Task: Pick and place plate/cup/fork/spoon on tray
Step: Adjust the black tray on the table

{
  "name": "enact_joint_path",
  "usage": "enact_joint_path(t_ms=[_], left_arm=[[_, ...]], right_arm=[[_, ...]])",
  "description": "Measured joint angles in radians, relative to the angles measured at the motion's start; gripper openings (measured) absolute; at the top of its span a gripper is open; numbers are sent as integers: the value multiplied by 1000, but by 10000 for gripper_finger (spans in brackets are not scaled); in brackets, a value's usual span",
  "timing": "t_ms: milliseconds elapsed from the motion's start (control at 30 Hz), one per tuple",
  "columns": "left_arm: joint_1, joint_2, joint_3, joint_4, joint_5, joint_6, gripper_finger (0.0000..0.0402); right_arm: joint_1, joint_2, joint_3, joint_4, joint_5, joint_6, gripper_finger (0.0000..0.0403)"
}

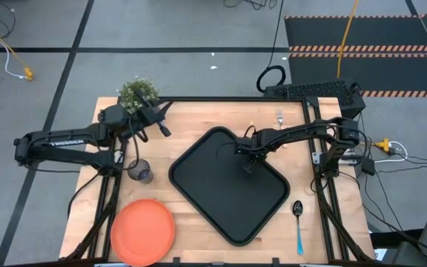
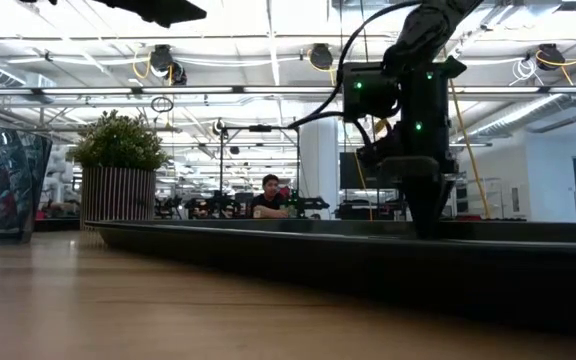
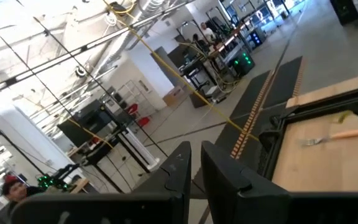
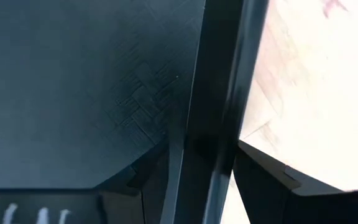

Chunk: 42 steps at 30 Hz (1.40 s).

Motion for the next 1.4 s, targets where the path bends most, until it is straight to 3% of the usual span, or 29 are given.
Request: enact_joint_path(t_ms=[133,500,933,1133,1400], left_arm=[[0,-37,0,-52,0,-10,42],[0,-101,0,-138,-1,-37,42],[0,-147,0,-211,-4,-60,42],[0,-147,0,-223,-4,-59,42],[0,-146,0,-230,-5,-62,42]], right_arm=[[2,10,1,1,39,-35,150],[-15,3,2,95,135,-166,39],[-66,6,-1,186,229,-505,10],[-65,7,0,315,198,-606,4],[-66,5,1,330,105,-670,2]])
